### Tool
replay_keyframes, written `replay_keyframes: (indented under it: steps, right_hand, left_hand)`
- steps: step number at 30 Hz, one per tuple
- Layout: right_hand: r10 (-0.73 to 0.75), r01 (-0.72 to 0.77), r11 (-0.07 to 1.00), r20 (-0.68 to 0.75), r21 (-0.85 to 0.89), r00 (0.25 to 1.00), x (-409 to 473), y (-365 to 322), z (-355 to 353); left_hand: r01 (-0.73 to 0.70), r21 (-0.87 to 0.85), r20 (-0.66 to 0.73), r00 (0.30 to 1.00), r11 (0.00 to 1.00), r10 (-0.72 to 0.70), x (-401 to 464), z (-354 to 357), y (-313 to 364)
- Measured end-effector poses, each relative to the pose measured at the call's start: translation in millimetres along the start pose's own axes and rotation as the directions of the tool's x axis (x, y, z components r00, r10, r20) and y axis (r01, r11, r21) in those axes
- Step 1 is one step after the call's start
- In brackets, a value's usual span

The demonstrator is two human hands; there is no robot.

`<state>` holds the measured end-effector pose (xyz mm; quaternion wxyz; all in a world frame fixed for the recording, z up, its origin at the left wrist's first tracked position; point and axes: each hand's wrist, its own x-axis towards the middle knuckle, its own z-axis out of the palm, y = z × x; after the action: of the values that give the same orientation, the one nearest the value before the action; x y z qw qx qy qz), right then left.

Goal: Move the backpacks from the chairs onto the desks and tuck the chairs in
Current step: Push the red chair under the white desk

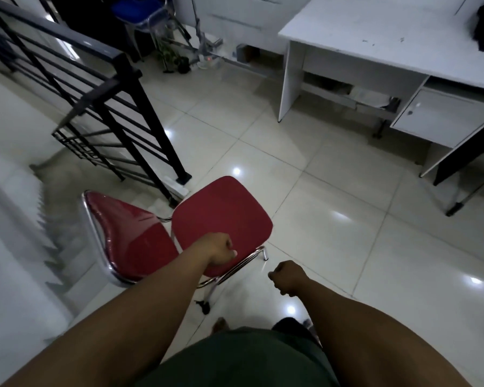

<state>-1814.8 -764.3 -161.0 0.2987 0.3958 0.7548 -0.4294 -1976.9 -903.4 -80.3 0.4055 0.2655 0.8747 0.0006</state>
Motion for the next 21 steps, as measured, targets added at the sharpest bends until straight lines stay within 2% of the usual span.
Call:
replay_keyframes:
  steps: [7,14,18,21]
  right_hand:
    - [-0.039,0.04,0.998,0.035,-0.044,0.999,-7,-63,62]
    - [-0.066,0.069,0.981,0.021,-0.184,0.998,9,-104,58]
    - [-0.056,0.059,0.982,0.022,-0.181,0.998,22,-135,64]
    - [-0.112,0.12,0.972,0.049,-0.2,0.993,27,-159,72]
  left_hand:
    - [0.027,-0.011,0.025,0.999,1.0,-0.026,0,-18,-76]
    - [0.043,-0.09,-0.01,0.999,0.995,-0.044,8,-39,-116]
    - [0.052,-0.113,-0.017,0.998,0.992,-0.054,8,-54,-143]
    - [0.069,-0.095,-0.009,0.997,0.993,-0.07,15,-63,-165]
